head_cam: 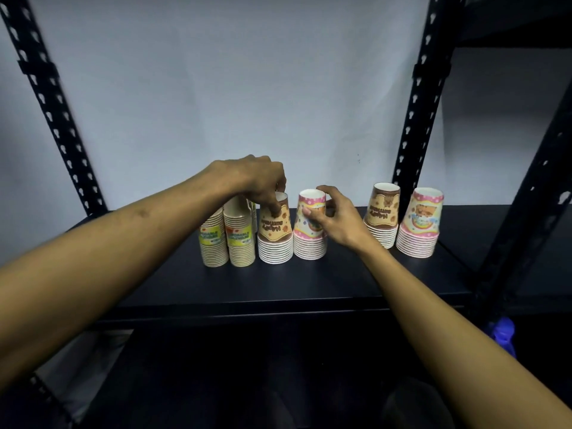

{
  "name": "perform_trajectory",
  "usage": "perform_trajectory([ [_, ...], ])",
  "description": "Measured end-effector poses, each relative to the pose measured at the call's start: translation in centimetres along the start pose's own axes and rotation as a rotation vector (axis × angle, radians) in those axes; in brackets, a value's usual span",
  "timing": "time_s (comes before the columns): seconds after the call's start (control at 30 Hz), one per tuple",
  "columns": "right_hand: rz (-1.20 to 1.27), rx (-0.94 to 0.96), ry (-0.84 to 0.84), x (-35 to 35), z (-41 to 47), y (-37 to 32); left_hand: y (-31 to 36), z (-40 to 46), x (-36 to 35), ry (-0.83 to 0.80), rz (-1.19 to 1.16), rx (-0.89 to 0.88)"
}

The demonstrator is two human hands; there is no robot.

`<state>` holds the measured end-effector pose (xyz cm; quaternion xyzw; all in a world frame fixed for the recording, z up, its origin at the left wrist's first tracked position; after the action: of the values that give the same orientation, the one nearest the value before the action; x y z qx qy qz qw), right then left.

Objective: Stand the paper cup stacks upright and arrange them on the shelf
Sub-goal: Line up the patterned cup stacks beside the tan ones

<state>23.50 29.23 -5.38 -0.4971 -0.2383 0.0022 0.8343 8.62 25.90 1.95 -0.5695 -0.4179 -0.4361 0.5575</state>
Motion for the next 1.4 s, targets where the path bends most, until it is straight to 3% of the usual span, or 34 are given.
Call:
perform_trajectory([
  [0.67, 0.068, 0.007, -0.089, -1.2, 1.5, 0.8, -1.8, 0.9, -1.1, 0.007, -0.071, 0.037],
  [1.4, -0.014, 0.013, -0.045, -1.0, 4.0, 2.1, -1.5, 3.3, -0.6, 0.001, -0.095, 0.009],
])
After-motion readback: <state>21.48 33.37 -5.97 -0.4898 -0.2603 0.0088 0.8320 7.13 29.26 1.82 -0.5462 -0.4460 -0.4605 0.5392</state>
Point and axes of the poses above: each hand's wrist, its own z-axis towards the middle knuckle, its own x-axis out of the back of the hand, y = z × x, the point moved 9 cm from there along z, towards the middle knuckle, and after that the axes turned 5 degrees about z, right-handed, at the moved point
